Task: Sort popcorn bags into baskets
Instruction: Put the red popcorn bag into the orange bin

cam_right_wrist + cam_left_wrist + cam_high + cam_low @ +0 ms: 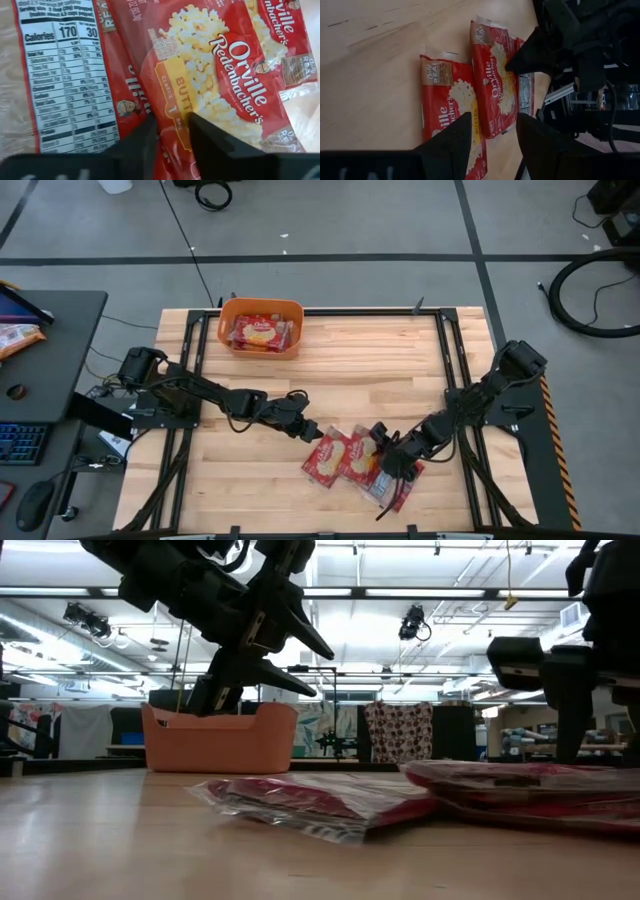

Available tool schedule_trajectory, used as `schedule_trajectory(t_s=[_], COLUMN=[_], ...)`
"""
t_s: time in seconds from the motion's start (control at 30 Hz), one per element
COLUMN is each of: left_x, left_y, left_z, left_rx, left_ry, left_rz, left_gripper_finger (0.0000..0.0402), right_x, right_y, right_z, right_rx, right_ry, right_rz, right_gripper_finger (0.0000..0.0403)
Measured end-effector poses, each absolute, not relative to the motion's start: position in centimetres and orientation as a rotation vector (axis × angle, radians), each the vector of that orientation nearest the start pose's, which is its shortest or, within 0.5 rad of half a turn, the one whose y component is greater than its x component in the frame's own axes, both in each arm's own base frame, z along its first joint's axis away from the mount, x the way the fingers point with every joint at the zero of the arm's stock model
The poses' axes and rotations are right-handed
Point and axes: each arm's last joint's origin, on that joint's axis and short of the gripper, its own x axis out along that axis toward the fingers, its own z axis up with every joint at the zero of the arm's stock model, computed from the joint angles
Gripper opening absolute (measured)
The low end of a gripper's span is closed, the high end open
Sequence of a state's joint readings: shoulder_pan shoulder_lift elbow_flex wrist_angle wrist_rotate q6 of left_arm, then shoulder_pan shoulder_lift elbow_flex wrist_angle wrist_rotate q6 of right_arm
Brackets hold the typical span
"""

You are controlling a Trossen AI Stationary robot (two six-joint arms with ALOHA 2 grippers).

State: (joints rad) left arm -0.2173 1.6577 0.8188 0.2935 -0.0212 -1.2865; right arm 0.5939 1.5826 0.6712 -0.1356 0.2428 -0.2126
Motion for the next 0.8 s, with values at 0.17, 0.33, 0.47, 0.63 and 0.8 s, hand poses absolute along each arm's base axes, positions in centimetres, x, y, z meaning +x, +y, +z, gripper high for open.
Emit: schedule_trajectory(t_s=[0.17,0.33,0.47,0.63,0.8], left_x=[32.6,32.9,34.0,35.3,36.0], left_y=[-7.1,-6.9,-6.7,-6.5,-6.0], left_z=[17.4,17.9,19.6,21.9,23.8], left_rx=[-1.184,-1.215,-1.166,-0.995,-0.87], left_ry=[0.583,0.532,0.465,0.52,0.577], left_rz=[0.183,0.158,0.106,0.124,0.163], left_gripper_finger=[0.016,0.016,0.016,0.016,0.016], right_x=[22.7,22.5,22.1,21.5,21.6], right_y=[14.5,14.2,13.8,12.5,10.4], right_z=[12.5,13.3,14.9,16.9,18.9], right_rx=[-0.623,-0.635,-0.636,-0.598,-0.484], right_ry=[0.937,0.916,0.873,0.86,0.837], right_rz=[0.423,0.404,0.401,0.381,0.336], right_gripper_finger=[0.0034,0.0016,0.0016,0.0007,0.0004])
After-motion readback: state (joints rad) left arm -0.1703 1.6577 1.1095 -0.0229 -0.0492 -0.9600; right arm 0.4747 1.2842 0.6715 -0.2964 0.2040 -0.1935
